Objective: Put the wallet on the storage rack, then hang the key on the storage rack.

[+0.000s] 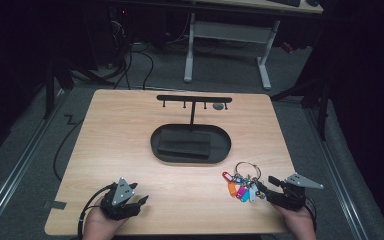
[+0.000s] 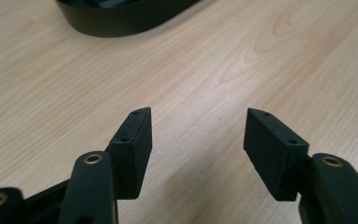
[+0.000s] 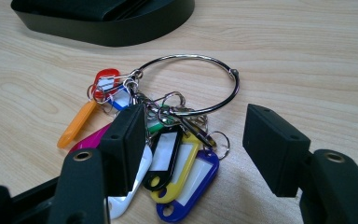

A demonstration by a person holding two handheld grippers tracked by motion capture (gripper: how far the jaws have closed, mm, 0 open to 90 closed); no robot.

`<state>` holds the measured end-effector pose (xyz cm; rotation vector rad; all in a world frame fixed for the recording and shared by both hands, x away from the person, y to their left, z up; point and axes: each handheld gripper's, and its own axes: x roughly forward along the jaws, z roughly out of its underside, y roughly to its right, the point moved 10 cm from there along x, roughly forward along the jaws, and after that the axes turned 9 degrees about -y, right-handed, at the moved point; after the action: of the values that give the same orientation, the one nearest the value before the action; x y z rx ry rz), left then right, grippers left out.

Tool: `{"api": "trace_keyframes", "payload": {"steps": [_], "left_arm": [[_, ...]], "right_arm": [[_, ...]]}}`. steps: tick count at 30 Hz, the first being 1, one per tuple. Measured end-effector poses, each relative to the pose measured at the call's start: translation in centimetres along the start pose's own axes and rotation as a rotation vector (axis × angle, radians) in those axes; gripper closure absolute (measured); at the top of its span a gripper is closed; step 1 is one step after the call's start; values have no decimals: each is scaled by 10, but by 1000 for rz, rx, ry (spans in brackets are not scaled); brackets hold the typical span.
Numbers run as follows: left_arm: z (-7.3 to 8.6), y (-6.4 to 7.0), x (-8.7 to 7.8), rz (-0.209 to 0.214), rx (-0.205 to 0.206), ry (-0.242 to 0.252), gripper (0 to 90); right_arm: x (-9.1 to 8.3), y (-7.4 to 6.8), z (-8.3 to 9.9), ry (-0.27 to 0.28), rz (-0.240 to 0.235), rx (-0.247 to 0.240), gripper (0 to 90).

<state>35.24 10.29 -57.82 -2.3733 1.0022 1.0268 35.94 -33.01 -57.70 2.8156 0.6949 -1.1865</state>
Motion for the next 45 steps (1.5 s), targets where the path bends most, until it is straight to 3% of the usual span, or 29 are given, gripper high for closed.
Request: {"api": "trace_keyframes", "payload": {"steps": [3, 10, 13, 19, 22, 27, 31, 34, 38, 41, 45], "left_arm": [[1, -3, 1, 23, -24, -2, 381], [-1, -8, -4, 30, -13, 25, 362], [0, -7, -2, 48, -7, 18, 361], [-2, -4, 3, 73, 11, 26, 358], [-5, -3, 1, 73, 15, 41, 357], [-8, 2, 2, 68, 45, 48, 347], [-8, -2, 4, 21, 77, 36, 329], [-7, -3, 4, 25, 69, 34, 321], [-7, -4, 3, 23, 63, 41, 321], [-6, -2, 5, 45, 52, 38, 319], [-6, 1, 2, 49, 68, 44, 319]], "right_arm": [[1, 1, 0, 2, 8, 5, 397], [-1, -1, -4, 18, 28, 24, 392], [-2, -2, -5, 8, 61, 18, 388], [-1, -5, -9, -73, 96, -5, 406], [0, -8, -13, -123, 138, -62, 401], [-2, -10, -23, -194, 179, -99, 397], [-4, -10, -29, -242, 179, -97, 392], [-4, -11, -32, -261, 149, -71, 392], [-4, -8, -36, -313, 152, -88, 392], [-3, -5, -38, -348, 159, -90, 393], [-2, -5, -41, -414, 166, -117, 392]]}}
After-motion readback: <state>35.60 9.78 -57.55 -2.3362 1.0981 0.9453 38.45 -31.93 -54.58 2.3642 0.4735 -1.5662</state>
